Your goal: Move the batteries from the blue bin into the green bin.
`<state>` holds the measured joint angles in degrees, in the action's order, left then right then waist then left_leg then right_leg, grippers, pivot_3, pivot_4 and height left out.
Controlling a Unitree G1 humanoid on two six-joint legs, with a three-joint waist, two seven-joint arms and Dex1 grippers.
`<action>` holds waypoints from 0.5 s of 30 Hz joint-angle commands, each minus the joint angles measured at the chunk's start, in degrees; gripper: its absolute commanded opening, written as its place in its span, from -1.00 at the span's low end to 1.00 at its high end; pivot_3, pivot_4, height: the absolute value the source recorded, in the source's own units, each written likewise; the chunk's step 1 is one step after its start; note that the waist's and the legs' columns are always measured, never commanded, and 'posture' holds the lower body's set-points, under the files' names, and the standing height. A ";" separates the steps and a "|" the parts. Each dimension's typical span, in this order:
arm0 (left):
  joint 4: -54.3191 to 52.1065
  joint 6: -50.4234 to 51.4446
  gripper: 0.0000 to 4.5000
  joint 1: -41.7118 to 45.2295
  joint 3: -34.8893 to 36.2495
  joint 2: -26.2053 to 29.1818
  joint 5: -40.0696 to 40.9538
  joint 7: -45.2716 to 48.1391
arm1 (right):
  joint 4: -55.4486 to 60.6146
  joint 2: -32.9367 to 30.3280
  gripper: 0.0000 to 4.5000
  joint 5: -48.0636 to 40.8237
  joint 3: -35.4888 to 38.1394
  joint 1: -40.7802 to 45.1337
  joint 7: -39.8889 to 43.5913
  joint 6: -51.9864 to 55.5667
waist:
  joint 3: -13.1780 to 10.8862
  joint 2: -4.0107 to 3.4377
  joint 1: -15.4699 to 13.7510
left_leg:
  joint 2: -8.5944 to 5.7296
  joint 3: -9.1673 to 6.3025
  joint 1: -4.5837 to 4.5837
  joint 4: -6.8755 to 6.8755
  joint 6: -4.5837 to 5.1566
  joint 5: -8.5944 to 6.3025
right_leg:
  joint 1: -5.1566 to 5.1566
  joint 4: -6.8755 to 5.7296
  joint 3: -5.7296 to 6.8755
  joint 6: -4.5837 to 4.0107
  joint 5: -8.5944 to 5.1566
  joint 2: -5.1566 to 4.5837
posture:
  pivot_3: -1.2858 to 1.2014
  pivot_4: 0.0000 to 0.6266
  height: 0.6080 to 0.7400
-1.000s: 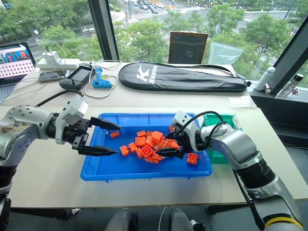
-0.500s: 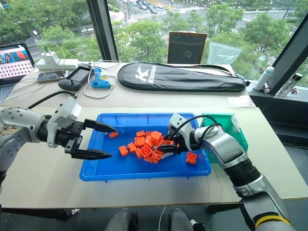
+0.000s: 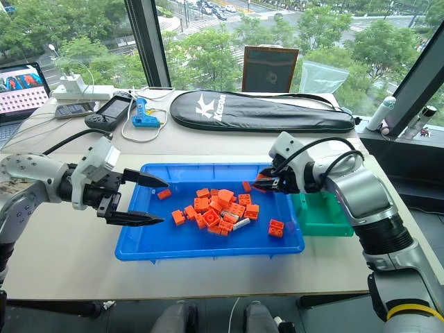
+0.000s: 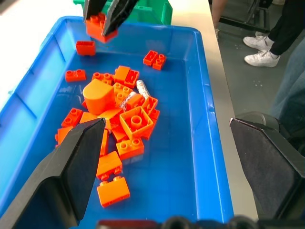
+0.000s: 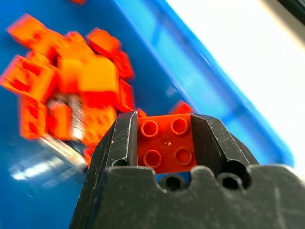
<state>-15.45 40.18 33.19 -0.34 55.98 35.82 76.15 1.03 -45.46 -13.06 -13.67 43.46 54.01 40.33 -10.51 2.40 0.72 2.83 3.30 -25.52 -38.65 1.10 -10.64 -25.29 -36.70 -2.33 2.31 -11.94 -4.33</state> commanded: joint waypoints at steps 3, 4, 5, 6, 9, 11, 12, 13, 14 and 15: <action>0.40 -1.41 1.00 2.46 -1.32 -1.32 -0.78 0.07 | 1.45 0.02 0.76 3.03 0.03 -0.03 0.47 -4.95 | 0.00 0.00 0.17 | 0.00 -0.01 0.00 0.02 0.00 0.00 | -0.03 -0.02 -0.01 -0.01 -0.01 0.02 | 0.03 -0.52 0.90; 0.64 -1.46 1.00 2.78 -1.58 -1.60 -0.94 0.07 | 2.19 -0.21 0.89 3.27 0.28 -0.04 0.52 -5.25 | 0.00 0.00 0.13 | 0.01 -0.01 0.00 0.03 0.00 0.00 | -0.04 -0.03 -0.01 -0.01 -0.01 0.03 | 0.03 -0.52 0.90; 0.81 -1.47 1.00 3.03 -1.78 -1.81 -1.08 0.09 | 3.08 -0.48 0.99 3.29 0.52 -0.15 0.75 -5.21 | 0.00 0.00 0.08 | 0.01 -0.02 -0.01 0.03 0.00 0.00 | -0.04 -0.04 -0.01 -0.01 -0.01 0.03 | 0.03 -0.52 0.90; 0.94 -1.49 1.00 3.22 -1.94 -1.97 -1.19 0.13 | 4.47 -0.89 0.99 2.74 0.72 -0.32 1.62 -4.42 | 0.00 0.00 0.07 | 0.00 -0.01 -0.01 0.03 0.00 0.00 | -0.03 -0.03 -0.01 -0.01 -0.01 0.02 | 0.03 -0.52 0.90; 1.03 -1.43 1.00 3.46 -2.12 -2.24 -1.13 0.60 | 13.67 -3.18 0.99 -5.20 0.48 -2.28 9.27 3.30 | 0.00 0.00 -0.02 | 0.00 -0.01 -0.02 0.03 0.00 0.00 | -0.03 -0.01 -0.01 0.01 -0.02 0.00 | 0.03 -0.52 0.90; 1.08 -1.38 1.00 3.54 -2.24 -2.32 -1.17 0.82 | 18.33 -4.43 0.99 -7.83 -0.98 -3.54 12.32 5.75 | 0.00 0.00 -0.05 | 0.00 -0.03 -0.02 0.03 0.03 -0.03 | -0.01 -0.01 0.00 0.04 -0.04 0.00 | 0.03 -0.52 0.90; 1.10 -1.38 1.00 3.57 -2.26 -2.34 -1.21 0.88 | 19.45 -4.75 0.99 -8.35 -1.27 -3.81 12.84 6.44 | 0.00 0.00 -0.03 | 0.01 -0.05 -0.01 0.03 0.04 -0.04 | 0.00 -0.01 0.01 0.04 -0.05 0.01 | 0.03 -0.52 0.90; 1.11 -1.46 1.00 3.57 -2.28 -2.37 -1.28 0.92 | 19.84 -4.68 0.99 -8.30 -1.54 -4.02 12.85 6.42 | 0.00 0.00 -0.03 | 0.01 -0.05 -0.01 0.03 0.04 -0.04 | 0.01 0.00 0.01 0.04 -0.05 0.00 | 0.03 -0.52 0.90; 1.12 -1.60 1.00 3.58 -2.35 -2.39 -1.39 0.99 | 19.85 -4.29 0.99 -8.20 -1.87 -4.22 12.66 6.53 | 0.00 0.00 -0.02 | 0.01 -0.04 0.00 0.02 0.04 -0.04 | 0.01 -0.01 0.01 0.04 -0.05 0.00 | 0.03 -0.52 0.90; 1.17 -1.81 1.00 3.64 -2.50 -2.49 -1.64 1.01 | 19.52 -4.14 0.99 -6.95 -3.76 -4.67 13.17 5.11 | 0.00 0.00 -0.02 | 0.01 -0.04 0.00 0.00 0.04 -0.04 | 0.01 -0.02 0.01 0.04 -0.05 0.00 | 0.03 -0.52 0.90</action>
<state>-13.69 39.83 35.73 -3.34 53.58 34.07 76.72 19.73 -49.19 -20.64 -16.65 39.25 66.40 46.27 -10.51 2.40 0.70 2.83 3.27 -25.52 -38.65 1.14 -10.68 -25.28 -36.71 -2.32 2.35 -11.99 -4.33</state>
